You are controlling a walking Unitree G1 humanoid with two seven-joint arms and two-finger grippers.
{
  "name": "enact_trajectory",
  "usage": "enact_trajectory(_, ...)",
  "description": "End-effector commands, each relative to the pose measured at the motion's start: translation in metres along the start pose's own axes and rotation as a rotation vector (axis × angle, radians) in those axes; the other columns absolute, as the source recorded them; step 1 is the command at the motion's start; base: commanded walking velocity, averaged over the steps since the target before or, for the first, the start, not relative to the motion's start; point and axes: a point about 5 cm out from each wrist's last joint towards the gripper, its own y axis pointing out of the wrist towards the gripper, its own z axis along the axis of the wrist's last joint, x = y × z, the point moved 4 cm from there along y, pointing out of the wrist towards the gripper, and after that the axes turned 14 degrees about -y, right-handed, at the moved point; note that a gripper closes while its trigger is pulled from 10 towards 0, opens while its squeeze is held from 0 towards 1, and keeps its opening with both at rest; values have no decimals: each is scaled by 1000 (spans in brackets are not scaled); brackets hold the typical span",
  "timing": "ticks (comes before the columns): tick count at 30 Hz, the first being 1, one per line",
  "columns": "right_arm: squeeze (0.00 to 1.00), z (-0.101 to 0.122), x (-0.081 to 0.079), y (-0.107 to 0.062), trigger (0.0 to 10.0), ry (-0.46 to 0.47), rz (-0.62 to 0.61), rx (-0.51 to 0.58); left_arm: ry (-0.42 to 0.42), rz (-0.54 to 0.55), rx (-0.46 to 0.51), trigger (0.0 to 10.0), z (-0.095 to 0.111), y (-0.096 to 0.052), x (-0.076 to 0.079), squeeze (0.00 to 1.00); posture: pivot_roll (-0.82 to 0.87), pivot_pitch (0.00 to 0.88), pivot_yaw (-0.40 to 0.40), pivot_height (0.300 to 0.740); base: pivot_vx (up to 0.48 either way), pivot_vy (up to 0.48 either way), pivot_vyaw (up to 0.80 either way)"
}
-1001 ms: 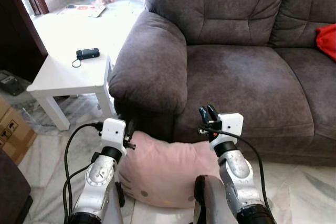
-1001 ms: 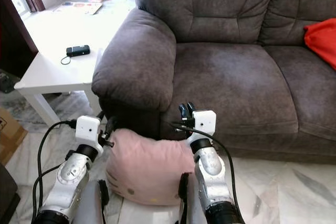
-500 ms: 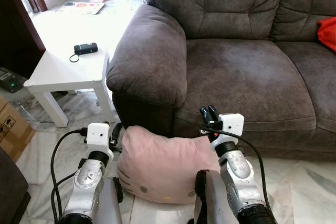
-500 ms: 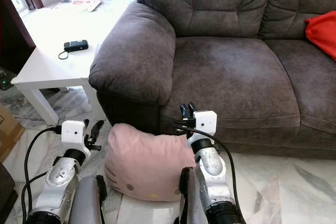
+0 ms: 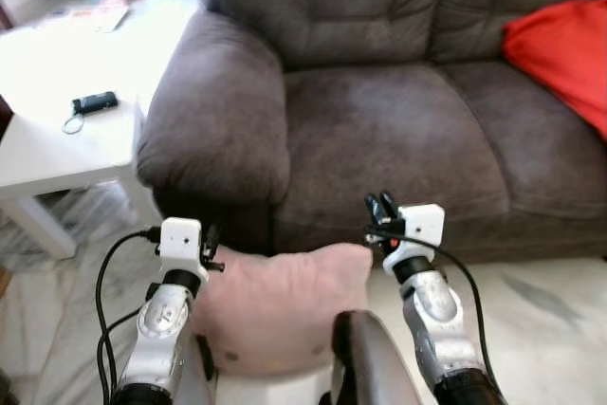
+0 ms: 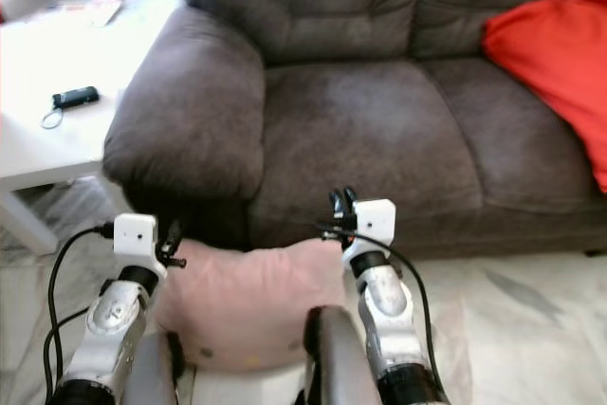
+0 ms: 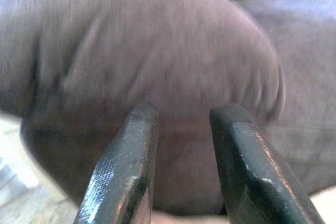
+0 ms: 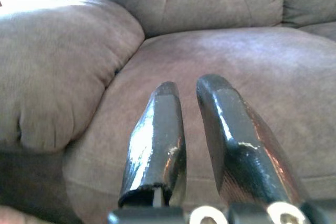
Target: Move the pillow to the sofa from floor
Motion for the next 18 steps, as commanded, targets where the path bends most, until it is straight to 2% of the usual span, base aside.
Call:
enact_trajectory(1, 0, 2, -4, 2, 10000, 0, 13, 5, -4, 16, -3, 10000, -2, -3, -4, 0, 146, 41, -33, 459, 0, -319, 0)
enact_trajectory(18, 0, 2, -7, 1, 10000, -11, 30, 10, 15, 49, 3, 10000, -2, -6, -10, 0, 145, 44, -34, 459, 0, 0, 0)
